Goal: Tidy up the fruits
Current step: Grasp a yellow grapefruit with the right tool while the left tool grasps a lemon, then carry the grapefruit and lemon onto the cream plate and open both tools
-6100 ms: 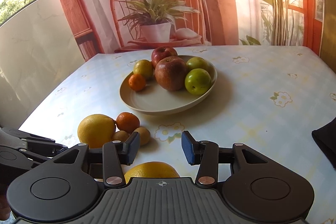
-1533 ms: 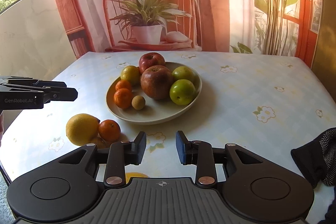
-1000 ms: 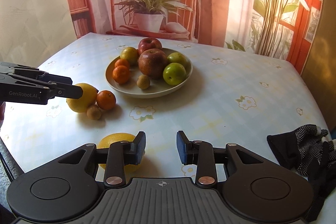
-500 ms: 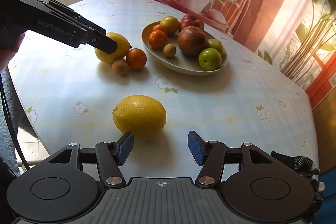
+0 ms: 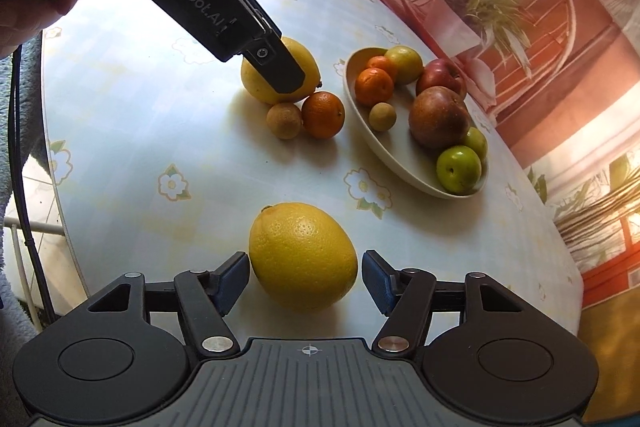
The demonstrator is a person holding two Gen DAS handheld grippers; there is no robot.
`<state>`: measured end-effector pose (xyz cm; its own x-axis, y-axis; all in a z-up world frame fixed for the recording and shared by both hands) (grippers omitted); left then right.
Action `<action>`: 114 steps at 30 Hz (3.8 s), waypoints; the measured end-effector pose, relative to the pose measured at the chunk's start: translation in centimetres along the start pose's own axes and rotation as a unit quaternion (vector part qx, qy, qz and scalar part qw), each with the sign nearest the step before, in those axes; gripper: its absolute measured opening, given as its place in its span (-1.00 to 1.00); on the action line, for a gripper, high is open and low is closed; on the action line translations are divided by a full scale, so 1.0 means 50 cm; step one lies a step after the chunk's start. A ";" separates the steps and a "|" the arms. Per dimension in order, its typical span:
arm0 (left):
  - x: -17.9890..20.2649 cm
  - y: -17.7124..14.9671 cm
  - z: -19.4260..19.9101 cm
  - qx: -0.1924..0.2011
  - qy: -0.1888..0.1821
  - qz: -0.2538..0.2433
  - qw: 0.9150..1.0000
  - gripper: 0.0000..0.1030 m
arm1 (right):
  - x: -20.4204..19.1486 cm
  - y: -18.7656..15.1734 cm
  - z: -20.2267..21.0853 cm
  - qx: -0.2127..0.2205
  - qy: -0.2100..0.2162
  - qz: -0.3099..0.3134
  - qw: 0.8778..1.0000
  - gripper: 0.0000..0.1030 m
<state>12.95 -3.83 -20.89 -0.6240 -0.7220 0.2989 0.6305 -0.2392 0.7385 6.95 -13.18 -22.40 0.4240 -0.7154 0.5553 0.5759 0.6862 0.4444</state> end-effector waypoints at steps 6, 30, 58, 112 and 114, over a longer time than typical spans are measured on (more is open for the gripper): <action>-0.008 -0.002 -0.003 0.000 0.001 0.008 1.000 -0.18 | 0.011 0.003 -0.012 -0.002 0.008 -0.032 0.999 0.04; 0.006 0.027 -0.050 -0.016 -0.016 0.003 1.000 -0.18 | 0.087 -0.021 -0.061 0.050 0.083 -0.276 0.956 0.03; 0.090 0.047 -0.175 -0.086 -0.121 -0.012 0.989 -0.18 | 0.099 -0.096 -0.022 0.047 0.067 -0.291 0.953 -0.06; -0.018 0.179 -0.158 0.001 -0.143 0.073 0.987 -0.20 | 0.214 0.021 -0.090 0.082 0.050 -0.320 0.942 -0.06; -0.026 0.190 -0.167 -0.001 -0.138 0.071 0.988 -0.20 | 0.219 0.031 -0.112 0.081 0.049 -0.322 0.942 -0.06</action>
<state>23.63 -10.56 -19.31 -0.6307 -0.5436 0.5538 0.7222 -0.1500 0.6752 16.39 -20.69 -19.60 0.0910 -0.9935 0.0690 0.6245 0.1109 0.7731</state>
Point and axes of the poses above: each gripper's, at about its wrist camera, not at the fingertips, and z roughly against the way its jaws point, x to its right, y to its top, the point moved 2 cm from there along -z, roughly the way its jaws point, and after that the axes turned 15 degrees about -y, right-handed, at the moved point
